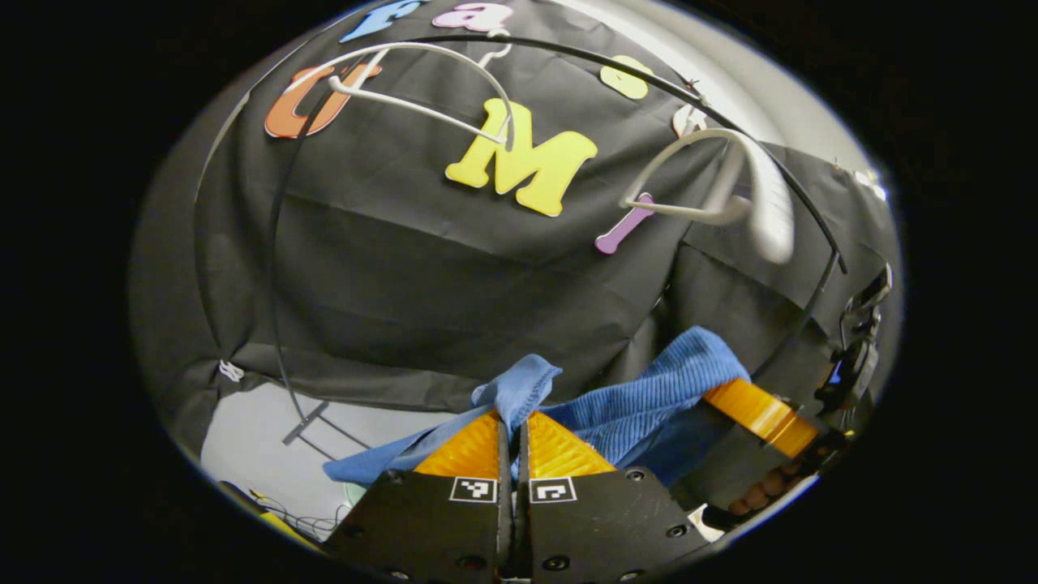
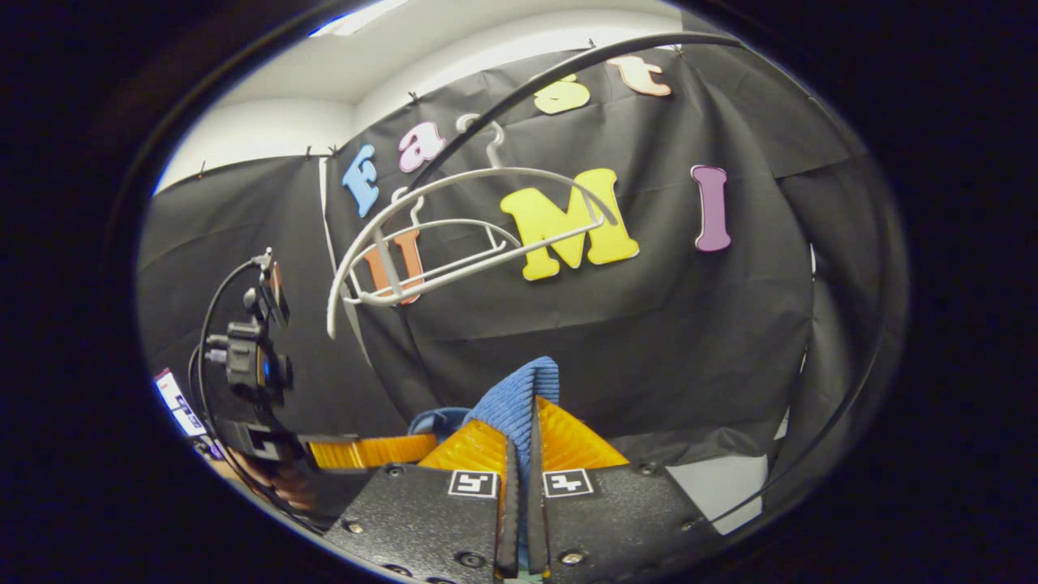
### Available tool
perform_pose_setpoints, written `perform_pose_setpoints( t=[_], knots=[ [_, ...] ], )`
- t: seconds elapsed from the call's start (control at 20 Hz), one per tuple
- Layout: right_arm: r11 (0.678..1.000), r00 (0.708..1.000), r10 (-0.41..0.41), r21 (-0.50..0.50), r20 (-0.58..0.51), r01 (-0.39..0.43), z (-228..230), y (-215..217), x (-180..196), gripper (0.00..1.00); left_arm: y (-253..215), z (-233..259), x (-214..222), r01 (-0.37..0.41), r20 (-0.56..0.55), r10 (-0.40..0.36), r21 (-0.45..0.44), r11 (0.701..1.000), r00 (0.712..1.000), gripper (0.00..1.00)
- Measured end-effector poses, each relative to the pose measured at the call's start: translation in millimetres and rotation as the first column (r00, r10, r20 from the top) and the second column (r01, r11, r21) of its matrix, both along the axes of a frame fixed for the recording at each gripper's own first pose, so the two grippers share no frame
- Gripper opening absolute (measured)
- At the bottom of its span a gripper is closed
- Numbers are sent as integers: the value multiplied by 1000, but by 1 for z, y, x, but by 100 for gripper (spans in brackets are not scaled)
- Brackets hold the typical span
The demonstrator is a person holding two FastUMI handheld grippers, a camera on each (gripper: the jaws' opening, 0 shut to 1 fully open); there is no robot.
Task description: Grasp the clothes on the hanger with both hands and then place them into the laundry hamper below.
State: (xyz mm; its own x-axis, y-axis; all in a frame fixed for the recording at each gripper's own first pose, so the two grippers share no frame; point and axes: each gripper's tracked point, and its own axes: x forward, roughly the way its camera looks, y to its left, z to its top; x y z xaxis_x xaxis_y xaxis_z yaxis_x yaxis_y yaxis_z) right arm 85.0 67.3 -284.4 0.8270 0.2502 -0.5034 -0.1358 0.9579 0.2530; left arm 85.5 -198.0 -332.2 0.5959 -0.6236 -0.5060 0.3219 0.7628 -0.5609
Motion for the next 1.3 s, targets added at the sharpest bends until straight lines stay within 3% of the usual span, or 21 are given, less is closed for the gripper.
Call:
perform_pose_setpoints(
  t=[0.05, 0.1, 0.15, 0.3, 0.4, 0.5, 0.55, 0.6, 0.65, 0.75, 0.9, 0.95, 1.0, 1.05, 1.1, 1.15, 1.2, 1.3],
  knots=[
    [999, 1000, -15, 28, -6, 15, -4, 3, -1, 7, -1, -1, -1, -8, 10, 8, 2, 1000, 1000, 8],
    [998, 999, -30, 52, -18, 31, -12, 6, -3, 8, -5, -6, -3, -12, 8, 12, -1, 1000, 1000, 2],
    [996, 998, -44, 76, -40, 47, -21, 8, -4, 8, -9, -13, -6, -11, -8, 11, -2, 1000, 1000, 8],
    [981, 983, -109, 144, -147, 130, -59, 7, -13, 8, -5, -47, -17, -9, -73, 14, 66, 998, 997, 10],
    [983, 970, -120, 114, -211, 146, -89, 7, -25, 7, -4, -71, -29, 15, -134, -1, 105, 994, 991, 11],
    [992, 955, -122, 8, -270, 129, -121, 0, -35, 8, -5, -94, -42, 64, -192, -37, 136, 989, 981, 5],
    [993, 943, -120, -47, -310, 110, -139, -2, -43, 9, -3, -100, -45, 80, -212, -45, 160, 984, 976, 12],
    [992, 927, -108, -94, -358, 79, -159, -1, -51, 12, 0, -105, -48, 95, -229, -51, 184, 978, 972, 28],
    [990, 907, -96, -131, -409, 46, -175, -6, -71, 17, 3, -111, -53, 109, -248, -56, 206, 973, 967, 18],
    [985, 885, -77, -172, -459, -3, -184, -13, -92, 39, 6, -114, -56, 120, -253, -57, 242, 963, 966, 63],
    [964, 882, -69, -258, -466, -60, -178, -30, -97, 70, 13, -117, -62, 118, -273, -43, 264, 957, 961, 73],
    [955, 892, -57, -284, -448, -82, -177, -38, -96, 74, 12, -121, -64, 109, -280, -33, 260, 959, 959, 82],
    [949, 900, -52, -301, -433, -91, -170, -45, -93, 75, 14, -123, -66, 99, -287, -22, 258, 961, 958, 82],
    [949, 906, -49, -304, -421, -89, -161, -50, -93, 75, 17, -119, -66, 87, -285, -10, 258, 962, 958, 73],
    [950, 910, -54, -303, -410, -81, -154, -58, -94, 75, 19, -116, -66, 75, -281, 1, 261, 962, 960, 74],
    [951, 916, -63, -302, -397, -65, -144, -68, -95, 75, 22, -111, -66, 62, -271, 13, 265, 962, 962, 83],
    [954, 922, -73, -297, -381, -47, -131, -76, -96, 75, 26, -105, -64, 49, -258, 24, 272, 961, 966, 76],
    [956, 937, -89, -294, -337, -15, -94, -88, -101, 75, 36, -91, -64, 24, -219, 43, 297, 955, 975, 83]
  ],
)
